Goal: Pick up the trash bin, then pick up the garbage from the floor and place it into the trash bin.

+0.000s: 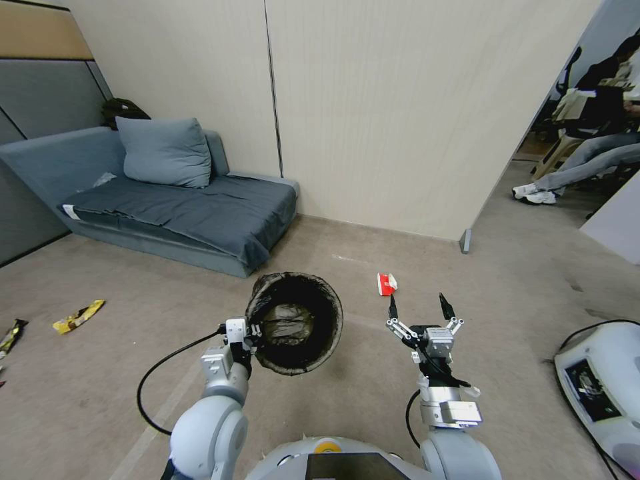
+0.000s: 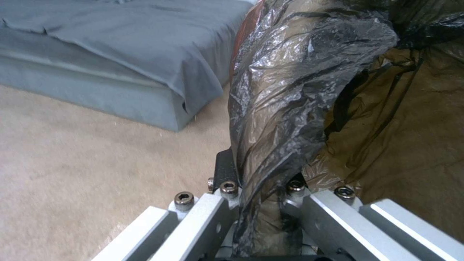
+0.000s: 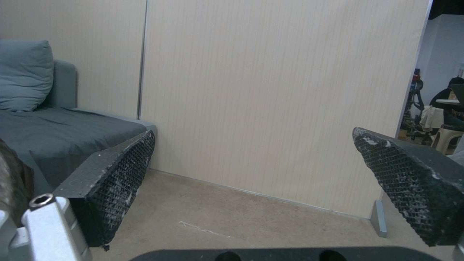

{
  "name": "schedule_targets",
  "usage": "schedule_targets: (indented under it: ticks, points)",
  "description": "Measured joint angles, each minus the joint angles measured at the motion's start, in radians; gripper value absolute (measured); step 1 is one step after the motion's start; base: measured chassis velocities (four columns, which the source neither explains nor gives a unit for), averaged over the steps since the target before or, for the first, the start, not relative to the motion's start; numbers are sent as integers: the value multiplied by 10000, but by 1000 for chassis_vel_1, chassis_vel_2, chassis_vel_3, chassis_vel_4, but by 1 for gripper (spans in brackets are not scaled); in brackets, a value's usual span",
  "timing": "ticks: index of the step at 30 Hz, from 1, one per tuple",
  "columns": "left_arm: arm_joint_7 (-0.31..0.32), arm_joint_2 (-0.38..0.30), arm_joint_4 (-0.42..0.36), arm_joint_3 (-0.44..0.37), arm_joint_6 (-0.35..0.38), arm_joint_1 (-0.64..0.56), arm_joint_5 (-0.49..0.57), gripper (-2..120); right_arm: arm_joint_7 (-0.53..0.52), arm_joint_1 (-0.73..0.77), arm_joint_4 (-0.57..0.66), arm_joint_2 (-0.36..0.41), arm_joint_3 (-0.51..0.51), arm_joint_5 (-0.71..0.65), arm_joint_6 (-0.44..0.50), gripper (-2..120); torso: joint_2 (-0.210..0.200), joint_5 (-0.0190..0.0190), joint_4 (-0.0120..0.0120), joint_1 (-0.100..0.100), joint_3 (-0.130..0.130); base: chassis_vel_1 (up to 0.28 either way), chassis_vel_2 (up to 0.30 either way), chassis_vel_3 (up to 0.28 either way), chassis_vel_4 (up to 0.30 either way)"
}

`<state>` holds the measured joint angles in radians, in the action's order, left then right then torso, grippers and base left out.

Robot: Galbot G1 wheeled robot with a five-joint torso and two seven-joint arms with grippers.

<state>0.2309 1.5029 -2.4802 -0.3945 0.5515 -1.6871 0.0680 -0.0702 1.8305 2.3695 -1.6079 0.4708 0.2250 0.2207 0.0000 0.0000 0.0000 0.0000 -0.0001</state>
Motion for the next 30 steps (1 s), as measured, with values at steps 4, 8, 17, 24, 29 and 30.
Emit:
schedule_targets:
  ticks: [4, 8, 17, 24, 29, 30]
  points:
    - [1, -5, -4, 2, -85, 38, -101, 1, 28, -6, -3, 0, 23, -21, 0, 100, 0, 0, 0, 0, 0, 0, 0, 0, 0]
    - [-6, 1, -4, 29, -102, 87, -123, 1, 28, 4, -3, 0, 35, -60, -8, 100, 0, 0, 0, 0, 0, 0, 0, 0, 0]
    - [-16, -5, -27, 106, -84, 132, -148, 1, 28, 18, 10, 0, 44, -94, -37, 100, 0, 1, 0, 0, 0, 0, 0, 0, 0]
    - [-2, -6, -29, 136, -69, 120, -188, 1, 13, 42, 69, 0, 71, -139, -109, 100, 0, 0, 0, -1, 0, -6, 3, 9, -7]
    - [14, -5, -16, 139, -62, 131, -188, 1, 13, 41, 69, 0, 72, -145, -109, 100, 0, 0, -1, -1, 0, -82, 70, 94, -88]
    - [17, -1, -4, 147, -60, 132, -188, 1, 11, 41, 69, 0, 73, -147, -110, 100, 0, -1, -1, 0, 1, -121, 120, 124, -133]
